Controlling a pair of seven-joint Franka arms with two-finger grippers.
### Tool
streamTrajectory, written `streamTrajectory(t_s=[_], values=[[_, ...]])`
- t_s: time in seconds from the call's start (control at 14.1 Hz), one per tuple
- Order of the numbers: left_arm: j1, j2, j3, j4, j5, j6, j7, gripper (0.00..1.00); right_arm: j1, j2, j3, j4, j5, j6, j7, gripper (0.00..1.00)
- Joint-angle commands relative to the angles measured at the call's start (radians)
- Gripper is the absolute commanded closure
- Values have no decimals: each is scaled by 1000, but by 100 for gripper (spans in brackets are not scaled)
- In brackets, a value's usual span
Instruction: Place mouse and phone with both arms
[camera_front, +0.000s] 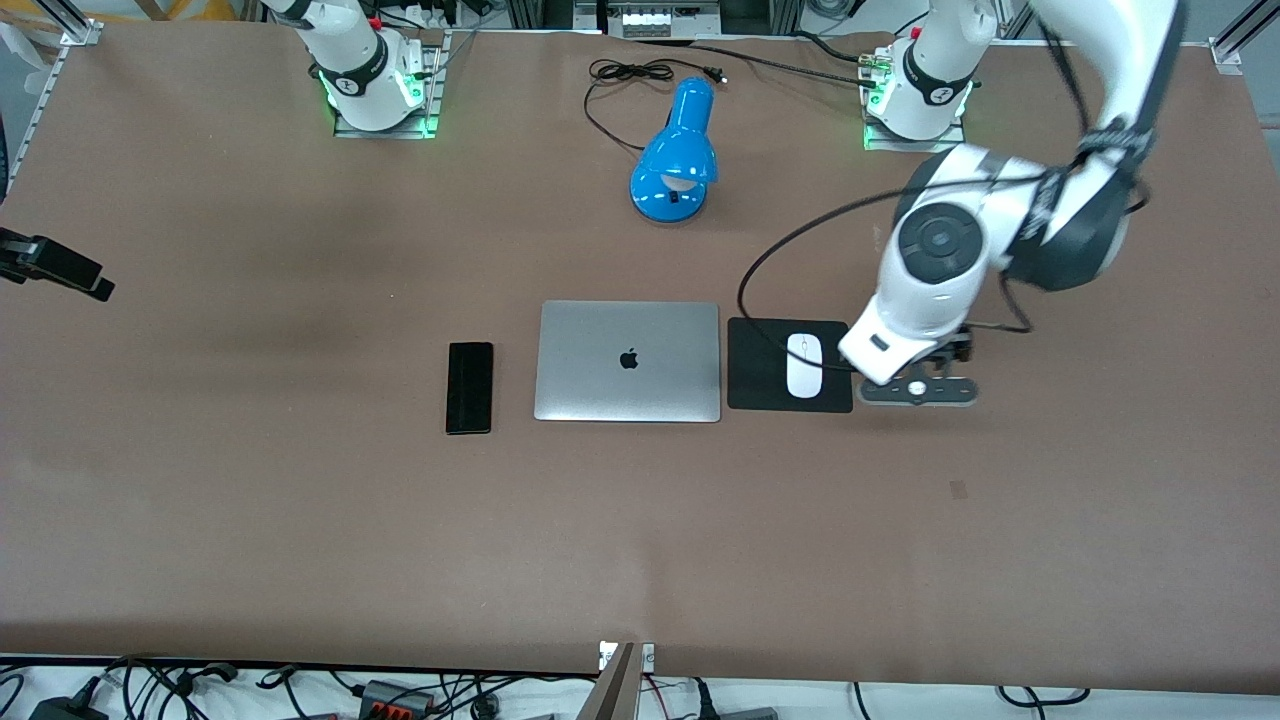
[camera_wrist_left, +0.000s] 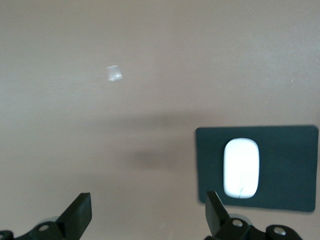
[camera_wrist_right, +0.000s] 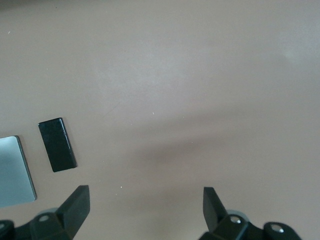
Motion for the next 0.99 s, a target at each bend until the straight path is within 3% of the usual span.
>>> streamTrajectory(t_s=[0.0,0.14,0.42,0.71,0.78,0.92], values=[[14,17,-8,226,-15,-251,159,0,-21,6,25,31,21,-44,-10,0],[77,17,-3,323,-138,-307,229,0,-21,6,25,29,21,-47,-10,0],[267,16,-9,342,-451,-315,240,0,-28,7,19,32,22,-50,-36,0],[262,-28,31,322,-396,-376,342,0,-28,10,16,29,10,-53,-44,0],[202,-68,85,289,-325,-358,403,0,-28,10,16,29,10,-53,-44,0],[83,-149,269,180,-289,-291,454,0,-25,10,16,29,10,-53,-44,0]])
